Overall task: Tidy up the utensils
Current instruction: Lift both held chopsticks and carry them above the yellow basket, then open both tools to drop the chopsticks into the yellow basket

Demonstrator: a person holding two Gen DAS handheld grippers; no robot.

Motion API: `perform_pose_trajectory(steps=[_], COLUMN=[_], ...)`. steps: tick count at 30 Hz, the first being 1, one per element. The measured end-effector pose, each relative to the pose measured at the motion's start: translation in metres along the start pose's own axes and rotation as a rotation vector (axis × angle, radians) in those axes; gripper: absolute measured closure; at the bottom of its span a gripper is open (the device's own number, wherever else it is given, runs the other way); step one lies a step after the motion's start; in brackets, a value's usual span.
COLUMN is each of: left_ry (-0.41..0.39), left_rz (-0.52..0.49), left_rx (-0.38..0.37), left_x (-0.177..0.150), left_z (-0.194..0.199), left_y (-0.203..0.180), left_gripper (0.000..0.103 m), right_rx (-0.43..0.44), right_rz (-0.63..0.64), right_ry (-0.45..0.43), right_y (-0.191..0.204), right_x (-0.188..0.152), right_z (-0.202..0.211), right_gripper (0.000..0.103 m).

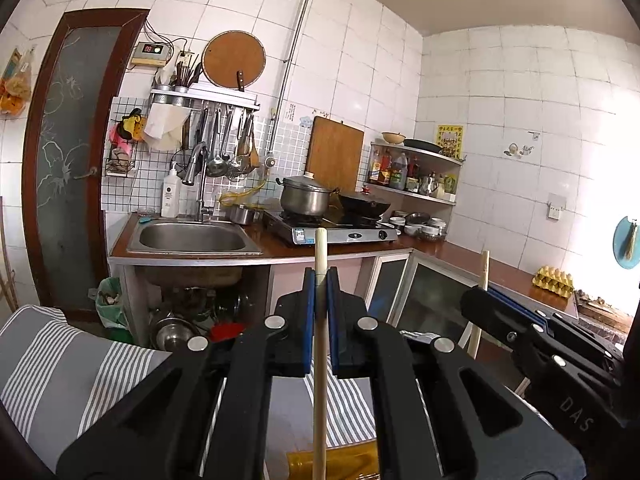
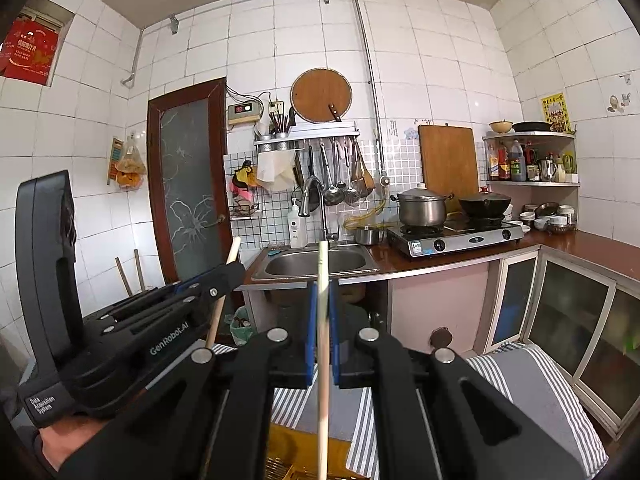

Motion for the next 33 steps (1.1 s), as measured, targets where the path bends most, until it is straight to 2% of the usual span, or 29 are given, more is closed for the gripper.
perform_pose_trajectory(steps=[18, 19, 20, 21, 22, 24, 27, 33], left_ry=[0.007, 0.021, 0.034, 0.043, 0.056, 0.084, 0.114, 0.190], left_rz=[0.003, 0.005, 0.006, 0.006, 0.007, 0.003, -0.006, -0.001], left_rx=[0.027, 0.035, 0.042, 0.046, 0.061, 0.073, 0.114, 0.221], left_x=[-0.024, -0.028, -0.031, -0.033, -0.035, -0.036, -0.035, -0.041], left_z=[-0.013, -0.015, -0.015, -0.016, -0.015, -0.012, 0.004, 0.077], left_y=[0.008, 0.010, 0.012, 0.014, 0.017, 0.022, 0.033, 0.076], left_gripper=[0.097, 0.093, 0.083, 0.075, 0.073, 0.067, 0.065, 0.058], right_rx=[0.004, 0.011, 0.021, 0.028, 0.029, 0.018, -0.020, -0.041], right_rz=[-0.017, -0.024, -0.029, -0.036, -0.043, -0.050, -0.044, 0.009], right_ry=[0.035, 0.047, 0.066, 0.071, 0.067, 0.058, 0.053, 0.104], right_y=[-0.003, -0.003, -0.004, -0.005, -0.007, -0.010, -0.015, -0.028], right_x=[-0.018, -0.020, -0.021, -0.022, -0.023, -0.023, -0.021, -0.034], right_z=[-0.006, -0.007, -0.008, -0.008, -0.007, -0.001, 0.016, 0.069], right_gripper=[0.097, 0.093, 0.086, 0.060, 0.040, 0.039, 0.039, 0.039])
Point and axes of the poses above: each gripper's, at about its wrist camera, not at the fingertips, and z roughly against the way its jaws point, y to its left, x to its top, the point moved 2 cm from there along -z, roughly the way its jaws point, and after that the axes turned 1 degree about x, right-handed, at the moved point
